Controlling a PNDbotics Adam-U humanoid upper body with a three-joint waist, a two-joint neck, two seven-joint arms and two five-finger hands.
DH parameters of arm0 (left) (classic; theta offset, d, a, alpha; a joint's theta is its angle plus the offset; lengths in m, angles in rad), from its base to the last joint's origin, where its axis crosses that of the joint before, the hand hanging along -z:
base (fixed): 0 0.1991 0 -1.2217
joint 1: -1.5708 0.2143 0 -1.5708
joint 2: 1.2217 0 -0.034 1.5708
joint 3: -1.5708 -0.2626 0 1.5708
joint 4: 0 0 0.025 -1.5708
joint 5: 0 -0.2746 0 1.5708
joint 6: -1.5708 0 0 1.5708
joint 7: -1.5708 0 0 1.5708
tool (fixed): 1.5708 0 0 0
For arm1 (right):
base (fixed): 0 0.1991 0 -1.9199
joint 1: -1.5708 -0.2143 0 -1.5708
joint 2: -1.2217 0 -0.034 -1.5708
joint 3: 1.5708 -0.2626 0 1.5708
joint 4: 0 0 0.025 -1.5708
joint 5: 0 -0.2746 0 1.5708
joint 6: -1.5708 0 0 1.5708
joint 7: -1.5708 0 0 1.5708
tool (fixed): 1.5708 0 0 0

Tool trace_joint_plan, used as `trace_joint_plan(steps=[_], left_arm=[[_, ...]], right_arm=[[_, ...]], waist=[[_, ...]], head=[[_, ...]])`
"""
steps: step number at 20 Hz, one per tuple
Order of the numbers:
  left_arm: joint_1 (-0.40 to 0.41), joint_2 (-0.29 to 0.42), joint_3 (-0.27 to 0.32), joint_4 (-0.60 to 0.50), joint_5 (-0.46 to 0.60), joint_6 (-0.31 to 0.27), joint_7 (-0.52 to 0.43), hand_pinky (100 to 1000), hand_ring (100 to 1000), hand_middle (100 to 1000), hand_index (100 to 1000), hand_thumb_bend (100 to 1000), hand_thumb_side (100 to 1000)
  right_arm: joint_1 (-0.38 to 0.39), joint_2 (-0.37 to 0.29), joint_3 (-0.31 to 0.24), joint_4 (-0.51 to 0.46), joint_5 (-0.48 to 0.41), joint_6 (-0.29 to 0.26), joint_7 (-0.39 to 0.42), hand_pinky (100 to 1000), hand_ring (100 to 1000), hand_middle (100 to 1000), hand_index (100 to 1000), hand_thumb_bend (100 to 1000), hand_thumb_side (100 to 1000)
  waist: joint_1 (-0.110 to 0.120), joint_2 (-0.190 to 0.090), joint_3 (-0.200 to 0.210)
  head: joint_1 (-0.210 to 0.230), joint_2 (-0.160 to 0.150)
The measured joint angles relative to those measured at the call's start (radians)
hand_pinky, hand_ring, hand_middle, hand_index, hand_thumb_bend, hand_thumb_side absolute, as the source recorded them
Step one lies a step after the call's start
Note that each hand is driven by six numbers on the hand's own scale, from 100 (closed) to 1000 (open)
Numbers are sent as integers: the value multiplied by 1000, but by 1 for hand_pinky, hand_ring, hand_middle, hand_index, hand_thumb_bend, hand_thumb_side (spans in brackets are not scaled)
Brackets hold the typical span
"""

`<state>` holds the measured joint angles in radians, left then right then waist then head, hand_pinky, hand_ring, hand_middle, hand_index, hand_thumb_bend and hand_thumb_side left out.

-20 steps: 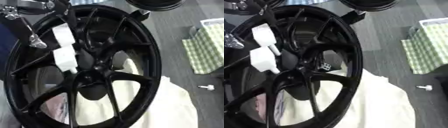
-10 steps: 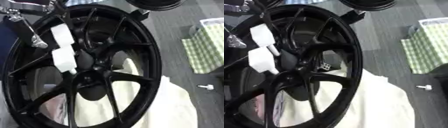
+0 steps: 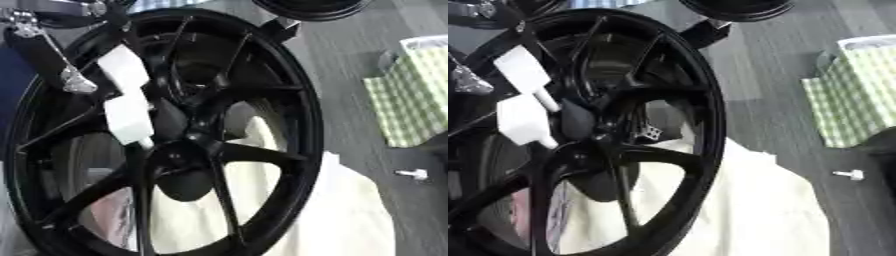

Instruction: Pull the pin out of the wheel hub.

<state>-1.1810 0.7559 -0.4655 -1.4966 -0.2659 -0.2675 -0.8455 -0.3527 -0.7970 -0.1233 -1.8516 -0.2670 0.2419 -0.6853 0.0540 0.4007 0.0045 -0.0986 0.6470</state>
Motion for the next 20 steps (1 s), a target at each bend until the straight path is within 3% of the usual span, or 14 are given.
trace_joint_plan(steps=[6, 11, 15, 20], left_arm=[[-16, -8, 73, 11, 68, 8, 1, 743, 491, 222, 314, 161, 100], [-26, -4, 151, 17, 121, 30, 60, 743, 493, 225, 321, 115, 100], [-7, 55, 239, 52, 153, 70, 126, 745, 501, 233, 332, 100, 100], [89, 167, 368, 147, 178, 130, 209, 748, 515, 249, 352, 100, 100]], right_arm=[[0, 0, 0, 0, 0, 0, -3, 604, 654, 551, 665, 100, 536], [3, 0, -2, 0, 0, 1, -5, 605, 654, 551, 664, 100, 532], [19, 0, -10, 0, 0, -1, -8, 605, 654, 552, 665, 100, 531], [41, 0, -26, 0, 1, -5, -21, 606, 655, 553, 665, 100, 529]], waist=[[-2, 0, 5], [-9, -1, 17], [-18, -10, 50], [-35, -19, 98]], head=[[0, 0], [-1, 0], [-12, 2], [-34, 11]])
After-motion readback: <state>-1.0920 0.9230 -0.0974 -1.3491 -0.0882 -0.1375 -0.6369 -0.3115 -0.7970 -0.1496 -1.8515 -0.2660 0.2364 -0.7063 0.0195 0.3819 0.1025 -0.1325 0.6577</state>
